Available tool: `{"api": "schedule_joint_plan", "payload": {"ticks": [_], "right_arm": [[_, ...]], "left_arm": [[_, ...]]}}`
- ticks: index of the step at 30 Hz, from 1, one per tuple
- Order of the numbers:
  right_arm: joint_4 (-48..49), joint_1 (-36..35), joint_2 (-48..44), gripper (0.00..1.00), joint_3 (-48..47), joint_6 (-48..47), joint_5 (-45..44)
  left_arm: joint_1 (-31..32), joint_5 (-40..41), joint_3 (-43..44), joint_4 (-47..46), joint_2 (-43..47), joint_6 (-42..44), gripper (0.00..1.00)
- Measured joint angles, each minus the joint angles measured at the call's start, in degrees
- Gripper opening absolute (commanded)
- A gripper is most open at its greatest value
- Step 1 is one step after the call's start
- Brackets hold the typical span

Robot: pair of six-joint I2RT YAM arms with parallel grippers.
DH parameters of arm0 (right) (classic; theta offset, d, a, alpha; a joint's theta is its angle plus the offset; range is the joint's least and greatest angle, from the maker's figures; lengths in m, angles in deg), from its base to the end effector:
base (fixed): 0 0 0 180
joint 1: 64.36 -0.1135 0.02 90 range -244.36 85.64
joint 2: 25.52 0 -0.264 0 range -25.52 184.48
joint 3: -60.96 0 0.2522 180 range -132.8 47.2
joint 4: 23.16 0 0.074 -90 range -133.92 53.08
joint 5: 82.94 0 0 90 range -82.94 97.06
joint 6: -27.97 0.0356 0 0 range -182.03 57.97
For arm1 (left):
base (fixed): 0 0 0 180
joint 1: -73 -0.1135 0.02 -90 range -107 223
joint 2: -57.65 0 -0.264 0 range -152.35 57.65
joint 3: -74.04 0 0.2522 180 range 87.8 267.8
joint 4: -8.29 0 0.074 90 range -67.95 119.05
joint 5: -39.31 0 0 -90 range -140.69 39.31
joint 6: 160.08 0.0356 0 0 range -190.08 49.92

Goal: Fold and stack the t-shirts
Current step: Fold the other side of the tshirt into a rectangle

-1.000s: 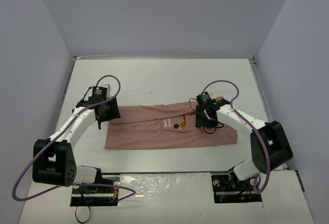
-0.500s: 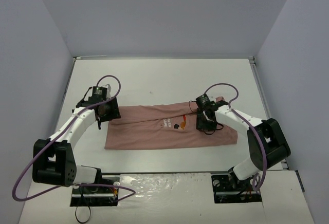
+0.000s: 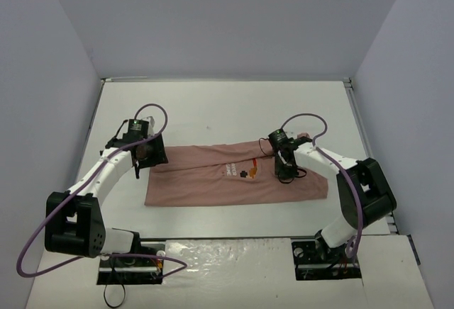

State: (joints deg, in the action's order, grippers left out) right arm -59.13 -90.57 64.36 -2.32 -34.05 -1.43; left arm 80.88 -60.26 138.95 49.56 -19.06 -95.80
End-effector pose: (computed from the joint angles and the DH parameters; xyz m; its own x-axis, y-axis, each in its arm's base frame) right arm 0.2672 0.1257 0.1676 -0.8795 0.0842 -0.4683 0.0417 0.9941 0.1004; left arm 0.2684 -0.0431 0.2316 -0.8150 -0.3192 -0.4836 -0.1327 0.9152 -0.3805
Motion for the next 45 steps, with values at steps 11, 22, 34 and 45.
{"api": "schedule_joint_plan", "payload": {"ticks": [11, 22, 34, 45], "right_arm": [[-6.79, 0.27, -1.64, 0.0, -16.47, -2.15, -1.12], [-13.46, 2.56, -1.08, 0.0, -26.09, -2.86, 0.6], [-16.84, 4.91, 3.77, 0.0, -32.95, -3.83, 4.48], [-17.48, 5.19, 8.28, 0.0, -37.34, -4.25, 6.57]], "left_arm": [[8.76, -4.1, 6.47, -2.37, 0.12, -1.44, 0.45], [23.05, -6.07, 8.65, -19.43, -5.19, -5.3, 0.47], [39.1, -0.68, 14.31, -34.1, -21.63, -6.65, 0.49], [43.3, 9.4, 20.26, -39.39, -27.61, -10.54, 0.49]]}}
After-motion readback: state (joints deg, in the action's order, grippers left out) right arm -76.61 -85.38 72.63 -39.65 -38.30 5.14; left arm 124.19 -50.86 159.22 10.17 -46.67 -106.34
